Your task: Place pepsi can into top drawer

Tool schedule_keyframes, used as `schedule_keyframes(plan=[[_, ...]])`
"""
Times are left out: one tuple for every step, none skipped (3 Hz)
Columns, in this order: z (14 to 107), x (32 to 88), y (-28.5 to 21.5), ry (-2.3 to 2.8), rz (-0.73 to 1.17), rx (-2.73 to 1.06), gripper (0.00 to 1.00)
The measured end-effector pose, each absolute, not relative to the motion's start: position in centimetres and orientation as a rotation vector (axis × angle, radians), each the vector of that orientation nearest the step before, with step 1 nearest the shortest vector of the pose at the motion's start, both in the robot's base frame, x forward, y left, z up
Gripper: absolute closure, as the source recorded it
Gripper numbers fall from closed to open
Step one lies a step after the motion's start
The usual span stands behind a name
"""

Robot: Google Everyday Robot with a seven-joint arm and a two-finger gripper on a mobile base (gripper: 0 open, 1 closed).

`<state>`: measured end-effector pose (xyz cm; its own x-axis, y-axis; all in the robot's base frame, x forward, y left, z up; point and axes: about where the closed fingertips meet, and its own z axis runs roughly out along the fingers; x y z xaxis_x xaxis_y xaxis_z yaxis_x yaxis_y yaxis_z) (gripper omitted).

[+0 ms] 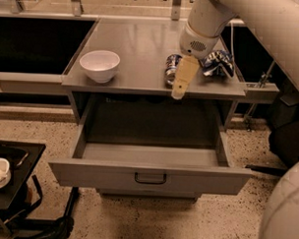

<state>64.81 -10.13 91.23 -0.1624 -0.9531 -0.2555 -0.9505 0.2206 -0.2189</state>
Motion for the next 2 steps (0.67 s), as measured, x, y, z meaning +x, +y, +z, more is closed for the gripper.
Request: schedule_keyframes(plan=[[91.4,66.0,-10.7,2.124,0.034,-1.769,0.0],[88.1,69.1,-10.5,2.051,0.192,-1.856,0.0]])
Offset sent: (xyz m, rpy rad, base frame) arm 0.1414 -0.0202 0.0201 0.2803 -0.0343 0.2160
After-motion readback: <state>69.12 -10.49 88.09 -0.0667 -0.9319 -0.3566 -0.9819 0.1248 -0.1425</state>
